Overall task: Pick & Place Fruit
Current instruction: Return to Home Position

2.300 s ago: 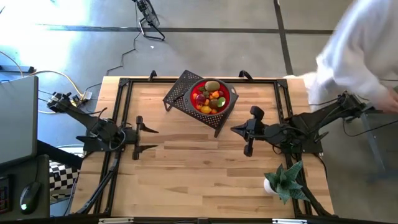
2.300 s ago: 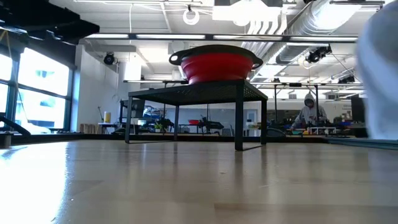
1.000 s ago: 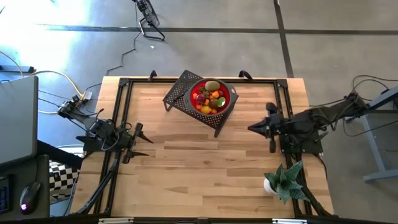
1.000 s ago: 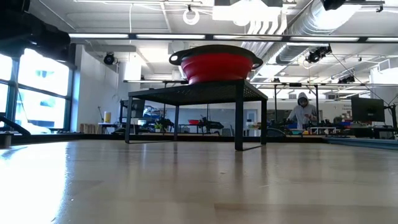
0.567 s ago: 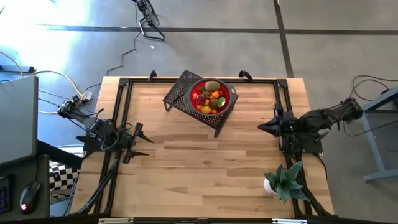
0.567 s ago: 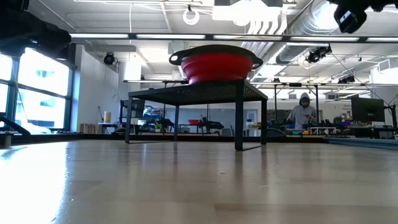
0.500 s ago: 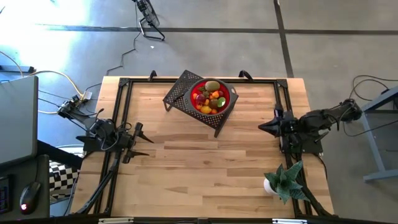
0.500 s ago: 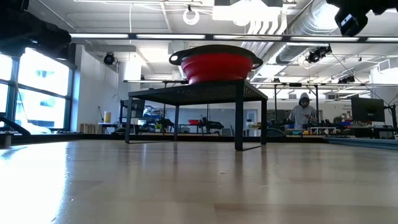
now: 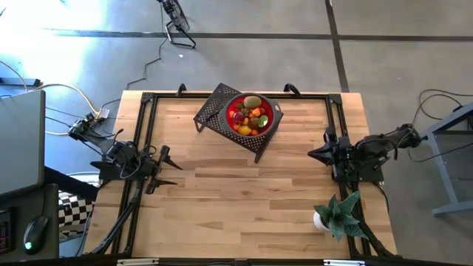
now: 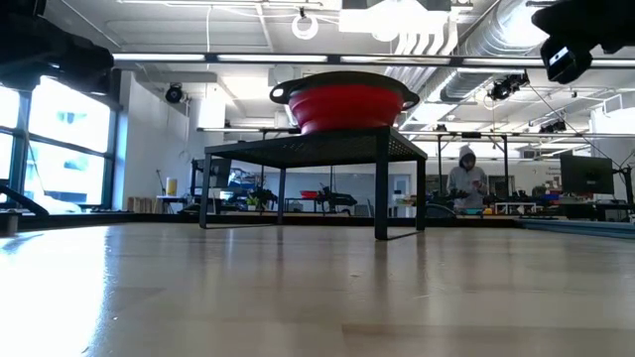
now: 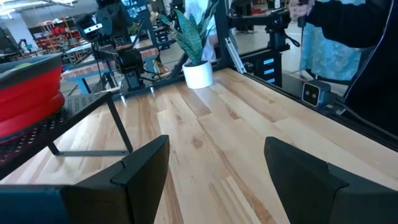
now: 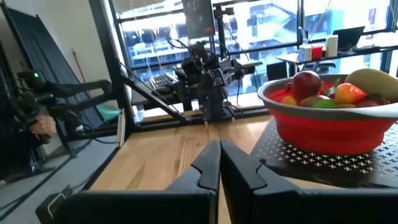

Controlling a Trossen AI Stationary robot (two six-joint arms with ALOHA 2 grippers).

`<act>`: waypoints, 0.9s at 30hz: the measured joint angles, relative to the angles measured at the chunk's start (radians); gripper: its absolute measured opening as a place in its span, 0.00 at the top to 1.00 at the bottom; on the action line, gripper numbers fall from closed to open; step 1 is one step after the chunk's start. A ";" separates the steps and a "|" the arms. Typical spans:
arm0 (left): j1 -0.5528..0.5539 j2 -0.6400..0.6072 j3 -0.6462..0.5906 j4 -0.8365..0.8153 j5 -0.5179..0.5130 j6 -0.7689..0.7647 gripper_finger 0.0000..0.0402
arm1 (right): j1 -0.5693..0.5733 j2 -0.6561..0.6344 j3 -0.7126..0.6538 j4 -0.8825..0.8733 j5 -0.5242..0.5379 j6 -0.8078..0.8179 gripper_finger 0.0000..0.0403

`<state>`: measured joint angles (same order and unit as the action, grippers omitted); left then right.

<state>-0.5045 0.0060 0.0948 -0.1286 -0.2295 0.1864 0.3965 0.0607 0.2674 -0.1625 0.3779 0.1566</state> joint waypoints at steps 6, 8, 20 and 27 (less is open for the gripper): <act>0.000 0.000 0.002 -0.027 0.000 -0.001 0.36 | 0.000 -0.054 -0.046 -0.004 0.009 0.018 0.99; 0.000 0.000 0.002 -0.031 0.002 -0.008 0.36 | 0.000 -0.053 -0.046 0.004 0.009 0.045 0.99; 0.000 0.000 0.003 -0.037 0.003 -0.063 0.36 | 0.000 -0.047 -0.201 0.104 0.078 0.077 0.99; 0.000 0.000 0.003 -0.038 0.003 -0.063 0.36 | 0.000 -0.036 -0.234 0.175 0.202 0.062 0.99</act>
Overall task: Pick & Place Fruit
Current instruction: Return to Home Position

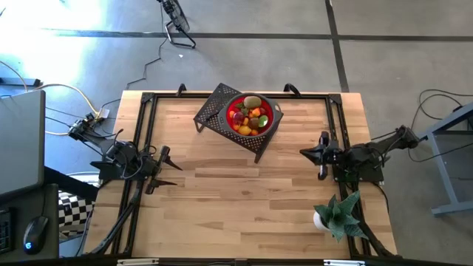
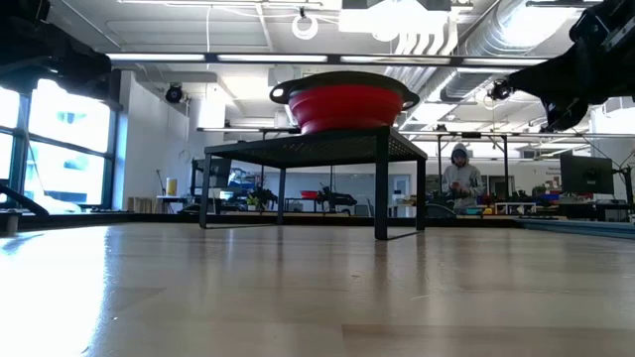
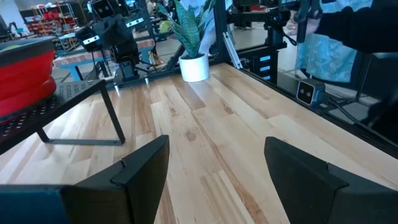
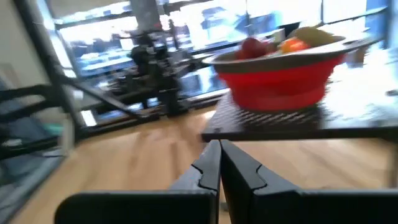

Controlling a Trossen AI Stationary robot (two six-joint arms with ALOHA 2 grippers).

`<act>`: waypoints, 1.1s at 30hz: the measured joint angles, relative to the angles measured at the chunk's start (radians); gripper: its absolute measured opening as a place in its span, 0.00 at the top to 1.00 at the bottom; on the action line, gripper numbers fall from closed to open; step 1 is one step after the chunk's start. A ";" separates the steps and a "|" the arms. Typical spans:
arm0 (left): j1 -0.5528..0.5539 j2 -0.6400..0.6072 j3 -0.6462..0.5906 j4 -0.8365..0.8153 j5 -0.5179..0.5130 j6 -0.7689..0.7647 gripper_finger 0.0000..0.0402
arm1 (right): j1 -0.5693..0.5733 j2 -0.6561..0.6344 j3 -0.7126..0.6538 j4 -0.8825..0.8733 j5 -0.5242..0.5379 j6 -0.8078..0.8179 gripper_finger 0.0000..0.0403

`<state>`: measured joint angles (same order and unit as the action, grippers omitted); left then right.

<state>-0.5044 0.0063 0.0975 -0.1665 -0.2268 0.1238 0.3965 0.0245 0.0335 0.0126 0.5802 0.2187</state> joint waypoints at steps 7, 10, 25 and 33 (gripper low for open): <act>0.000 0.000 0.000 0.000 -0.001 0.001 0.36 | 0.000 0.001 0.000 0.001 0.069 -0.080 0.99; 0.000 0.000 0.000 0.000 -0.001 0.002 0.36 | 0.000 0.001 0.000 0.000 0.068 -0.090 0.99; 0.000 0.000 -0.001 0.000 -0.003 0.002 0.36 | 0.000 0.001 0.000 0.001 0.068 -0.092 0.99; 0.000 0.000 -0.002 0.000 -0.003 0.002 0.36 | 0.000 0.001 0.000 0.001 0.068 -0.092 0.99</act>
